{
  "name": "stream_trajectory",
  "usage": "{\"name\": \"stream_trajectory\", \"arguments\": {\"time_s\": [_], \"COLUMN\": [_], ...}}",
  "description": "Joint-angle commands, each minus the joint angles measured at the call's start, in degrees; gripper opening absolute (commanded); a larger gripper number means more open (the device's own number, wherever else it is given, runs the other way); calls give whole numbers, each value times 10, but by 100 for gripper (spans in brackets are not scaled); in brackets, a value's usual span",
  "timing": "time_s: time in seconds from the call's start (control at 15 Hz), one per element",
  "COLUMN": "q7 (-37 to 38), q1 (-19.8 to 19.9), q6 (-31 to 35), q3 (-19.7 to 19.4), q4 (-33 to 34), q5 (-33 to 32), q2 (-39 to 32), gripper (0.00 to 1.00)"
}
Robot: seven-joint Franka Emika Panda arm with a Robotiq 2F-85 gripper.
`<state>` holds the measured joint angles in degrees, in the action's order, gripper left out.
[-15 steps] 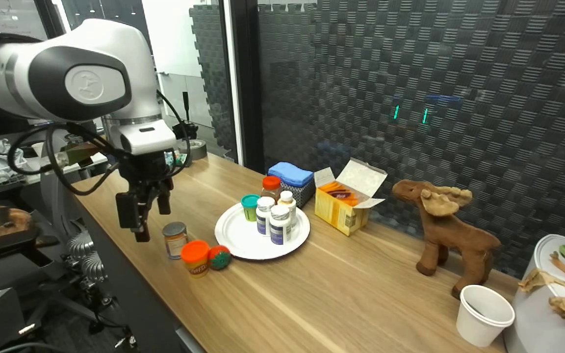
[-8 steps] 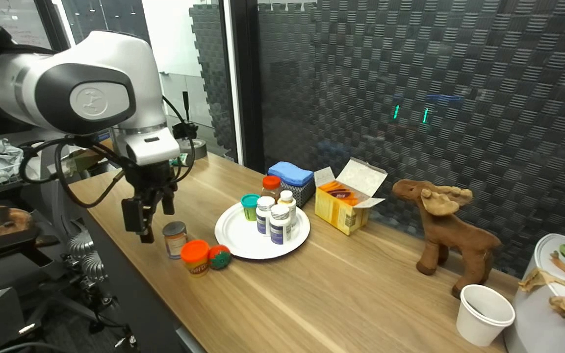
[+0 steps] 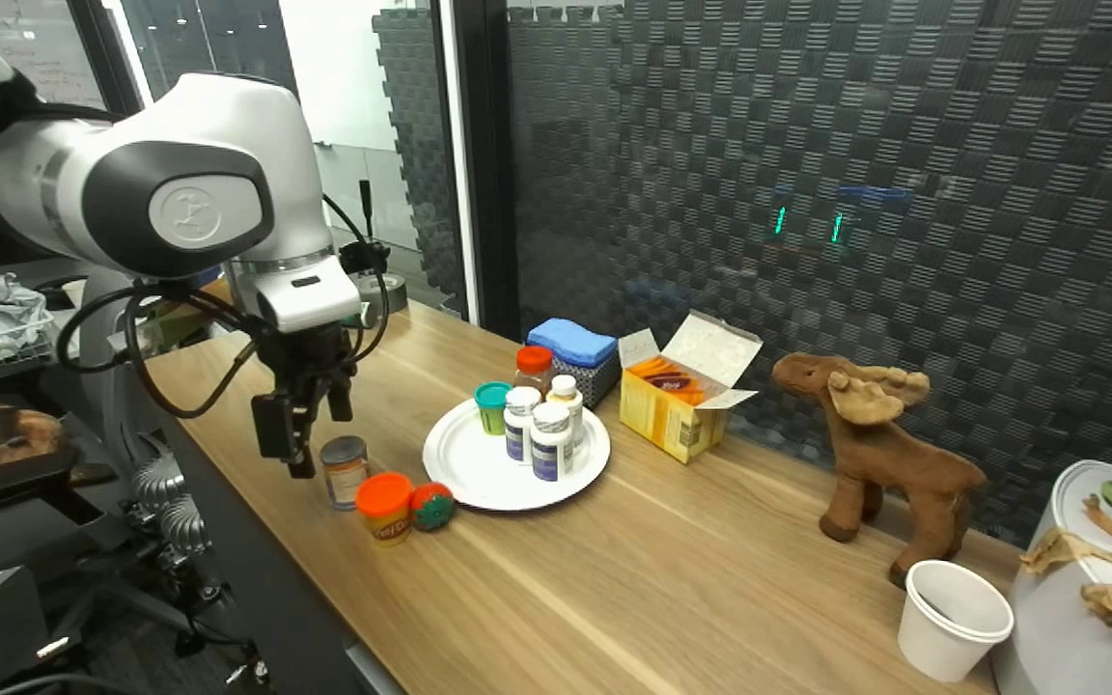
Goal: Put the bottles on the tray
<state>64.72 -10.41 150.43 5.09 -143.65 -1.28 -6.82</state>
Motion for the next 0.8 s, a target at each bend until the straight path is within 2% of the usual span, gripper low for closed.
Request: {"name": "stream_trajectory", "arguments": {"time_s": [0.0,0.13,0.2,0.33,0.53,0.73], "q7": [18,25,28,35,51,66], "q1": [-3,-6,-6,-7,-8,-8], "q6": [16,21,21,24,23,22], "q3": [-4,-8,-9,-13,-18,-21], "q4": [14,17,19,21,22,22], "q5": [-15,-23,-28,-38,-61,-79], "q2": [-13,-15,-16,-17,-19,-17], "gripper": [100,97,77,70,44,23]}}
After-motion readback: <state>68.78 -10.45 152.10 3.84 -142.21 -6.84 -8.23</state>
